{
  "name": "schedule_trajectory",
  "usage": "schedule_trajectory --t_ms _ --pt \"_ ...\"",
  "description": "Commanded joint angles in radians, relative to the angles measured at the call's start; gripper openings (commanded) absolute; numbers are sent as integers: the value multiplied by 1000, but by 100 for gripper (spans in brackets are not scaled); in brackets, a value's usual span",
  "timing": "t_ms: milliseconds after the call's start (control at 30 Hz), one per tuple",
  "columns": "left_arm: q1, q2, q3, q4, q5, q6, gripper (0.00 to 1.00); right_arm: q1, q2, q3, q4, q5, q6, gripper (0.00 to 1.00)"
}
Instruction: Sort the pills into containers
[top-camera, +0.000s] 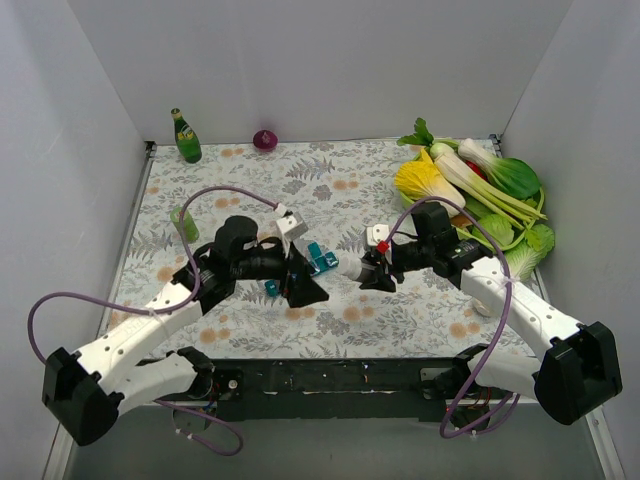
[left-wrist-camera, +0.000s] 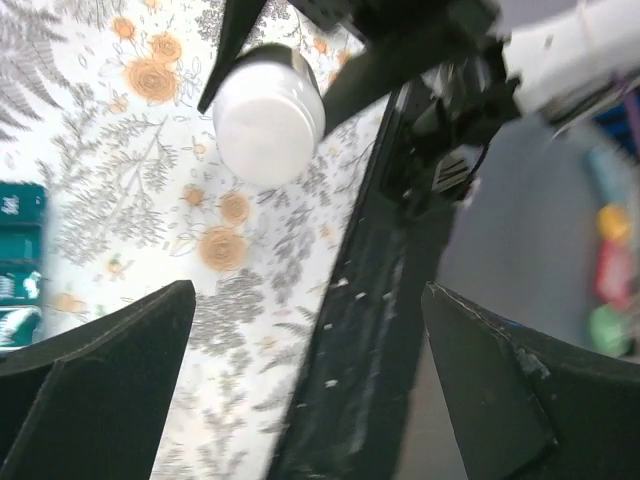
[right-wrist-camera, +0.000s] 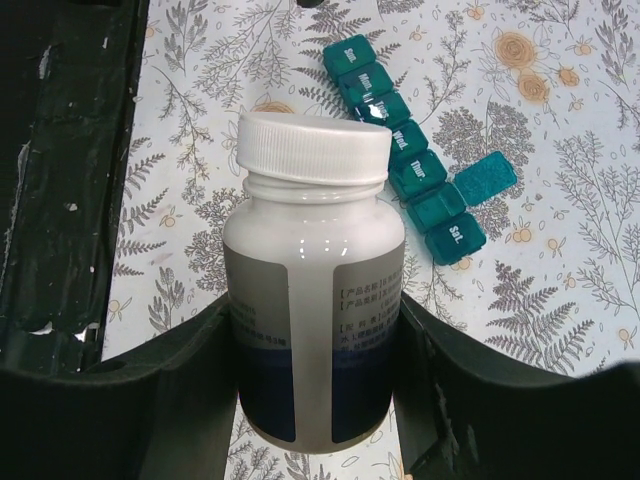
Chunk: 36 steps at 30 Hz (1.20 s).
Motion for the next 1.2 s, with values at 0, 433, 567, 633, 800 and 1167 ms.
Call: schedule_trajectory --t_ms 0,433,567,633,800,1167 --pt "-3 -139 -142 159 60 496 98 -4 -14 13 -16 -66 -28 1" --pt "-8 12 -97 381 88 687 98 -4 -5 11 -29 -88 -42 1" --pt "-15 55 -72 408 123 656 97 -2 -7 7 -26 -89 -43 1" --pt "-23 77 -60 421 137 641 95 -4 -8 7 -24 -89 -43 1" --pt "-44 121 -37 419 185 612 83 -4 -10 7 -24 -91 -43 1" --pt "-60 181 -1 387 166 609 62 -7 -10 4 -22 -89 -43 1"
